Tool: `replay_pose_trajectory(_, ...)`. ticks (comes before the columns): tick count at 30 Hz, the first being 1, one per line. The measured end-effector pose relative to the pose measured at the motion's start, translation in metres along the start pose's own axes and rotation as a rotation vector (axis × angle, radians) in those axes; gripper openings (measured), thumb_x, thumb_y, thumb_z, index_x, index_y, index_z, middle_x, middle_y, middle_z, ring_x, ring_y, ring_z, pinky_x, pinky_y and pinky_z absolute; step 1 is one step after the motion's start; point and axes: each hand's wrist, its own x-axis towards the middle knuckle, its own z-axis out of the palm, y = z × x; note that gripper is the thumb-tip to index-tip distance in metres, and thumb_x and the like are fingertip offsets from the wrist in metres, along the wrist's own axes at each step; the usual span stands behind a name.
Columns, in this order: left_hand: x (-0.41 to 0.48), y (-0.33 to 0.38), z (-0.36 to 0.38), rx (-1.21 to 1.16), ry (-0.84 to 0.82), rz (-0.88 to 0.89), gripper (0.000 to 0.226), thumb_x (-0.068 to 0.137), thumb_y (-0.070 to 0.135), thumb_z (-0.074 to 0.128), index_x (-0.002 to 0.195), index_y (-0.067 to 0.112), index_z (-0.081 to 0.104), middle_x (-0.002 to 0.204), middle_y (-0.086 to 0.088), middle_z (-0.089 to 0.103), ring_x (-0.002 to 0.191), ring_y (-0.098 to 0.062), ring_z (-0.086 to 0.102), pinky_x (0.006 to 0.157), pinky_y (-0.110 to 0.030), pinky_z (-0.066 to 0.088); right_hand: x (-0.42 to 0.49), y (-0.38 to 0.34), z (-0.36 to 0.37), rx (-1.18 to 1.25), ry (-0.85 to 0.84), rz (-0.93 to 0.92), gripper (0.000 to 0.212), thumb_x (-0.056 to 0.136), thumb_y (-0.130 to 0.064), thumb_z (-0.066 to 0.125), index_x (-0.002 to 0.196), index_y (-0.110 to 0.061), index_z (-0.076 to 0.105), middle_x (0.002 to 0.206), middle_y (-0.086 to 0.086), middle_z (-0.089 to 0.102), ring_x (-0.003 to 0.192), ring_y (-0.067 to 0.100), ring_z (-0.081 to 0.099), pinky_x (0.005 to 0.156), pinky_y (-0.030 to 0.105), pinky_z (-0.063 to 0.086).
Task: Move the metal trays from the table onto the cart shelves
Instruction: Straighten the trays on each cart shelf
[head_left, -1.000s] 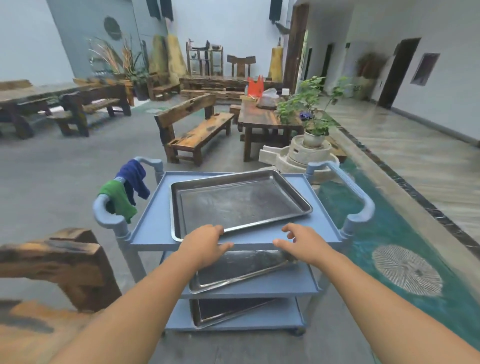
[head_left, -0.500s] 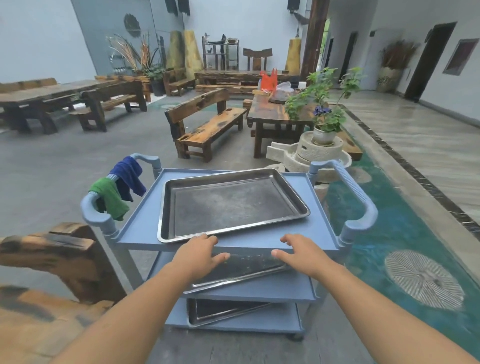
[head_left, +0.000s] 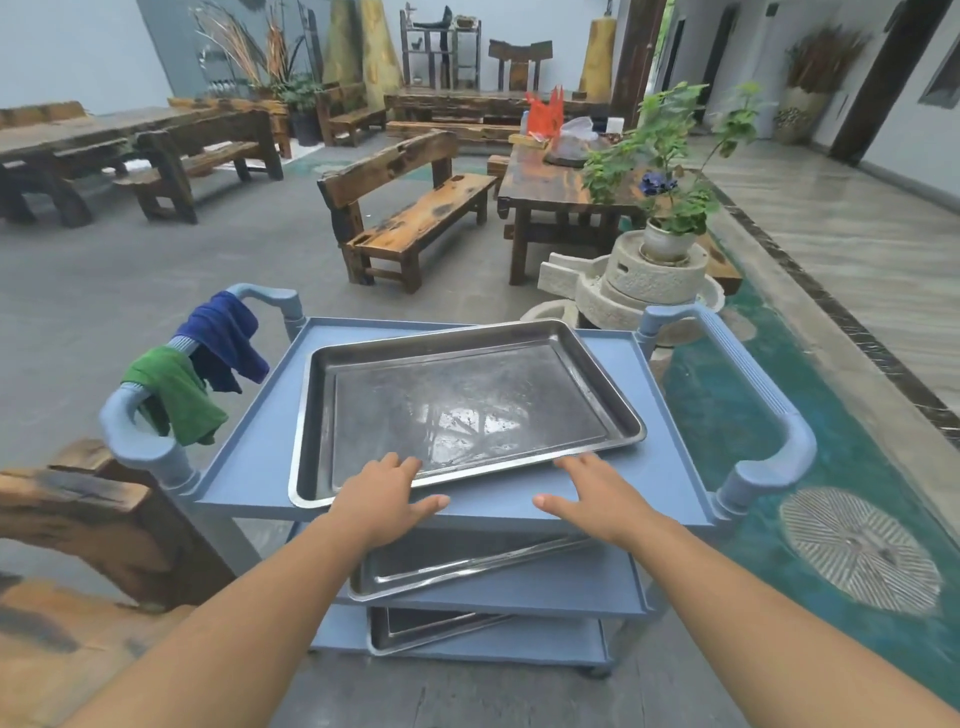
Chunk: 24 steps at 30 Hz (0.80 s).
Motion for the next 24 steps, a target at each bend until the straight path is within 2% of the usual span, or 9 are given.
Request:
replay_pose_trajectory(7,0.060,-0.041,0.022,0.000,-0.032,-0.013,0.099,0.073,0.090,0.029,0.149,0.026,0.029,0.150,-0.002,0.037,0.131,-0.026,0.043,0.100,-0.044,0.046,0.065,-0.006,0.017,-0.078,-0.036,-0.015,0.090,0.081,-0.071,0.055,0.151,-0.024,0.026,0.157,0.004,0.023,0.146,0.021,0.019,0.116,0.040,0.029)
replay_pose_trajectory(11,0.084,-0.053,0.038,0.005,-0.059,-0.025,0.110,0.063,0.097,0.018,0.152,0.032,0.016,0.159,-0.006,0.023,0.143,-0.029,0.026,0.109,-0.054,0.035,0.102,-0.007,0.031,-0.205,-0.042,-0.068,0.094,0.079,-0.077,0.052,0.153,-0.027,0.022,0.160,0.008,0.018,0.148,0.024,0.014,0.120,0.043,0.017)
replay_pose_trajectory(14,0.093,-0.060,0.052,-0.004,-0.117,-0.055,0.109,0.062,0.098,0.016,0.151,0.035,0.019,0.162,-0.006,0.013,0.148,-0.030,0.013,0.112,-0.060,0.025,0.124,-0.005,0.039,-0.277,-0.108,-0.076,0.096,0.076,-0.080,0.049,0.153,-0.028,0.022,0.161,0.006,0.016,0.150,0.022,0.009,0.121,0.051,0.008)
replay_pose_trajectory(18,0.095,-0.065,0.069,0.002,-0.067,-0.049,0.098,0.067,0.096,0.008,0.137,0.034,0.039,0.150,-0.005,0.030,0.140,-0.028,0.022,0.107,-0.059,0.030,0.146,0.010,0.042,-0.368,-0.196,-0.100,0.101,0.071,-0.088,0.040,0.152,-0.033,0.018,0.163,0.003,0.008,0.151,0.023,0.001,0.118,0.061,0.003)
replay_pose_trajectory(21,0.095,-0.065,0.076,0.040,-0.057,-0.033,0.100,0.069,0.095,0.005,0.142,0.035,0.036,0.152,-0.003,0.030,0.143,-0.028,0.021,0.110,-0.057,0.028,0.162,0.030,0.036,-0.452,-0.219,-0.161,0.105,0.066,-0.095,0.029,0.152,-0.034,0.018,0.163,0.003,0.008,0.151,0.025,0.002,0.118,0.062,0.003)
replay_pose_trajectory(24,0.097,-0.066,0.078,0.055,-0.066,-0.041,0.101,0.069,0.096,0.006,0.145,0.036,0.034,0.155,-0.002,0.027,0.145,-0.028,0.018,0.110,-0.058,0.028,0.176,0.053,0.032,-0.498,-0.262,-0.187,0.115,0.059,-0.101,0.020,0.154,-0.037,0.010,0.165,0.003,0.000,0.151,0.026,-0.004,0.117,0.060,-0.001)
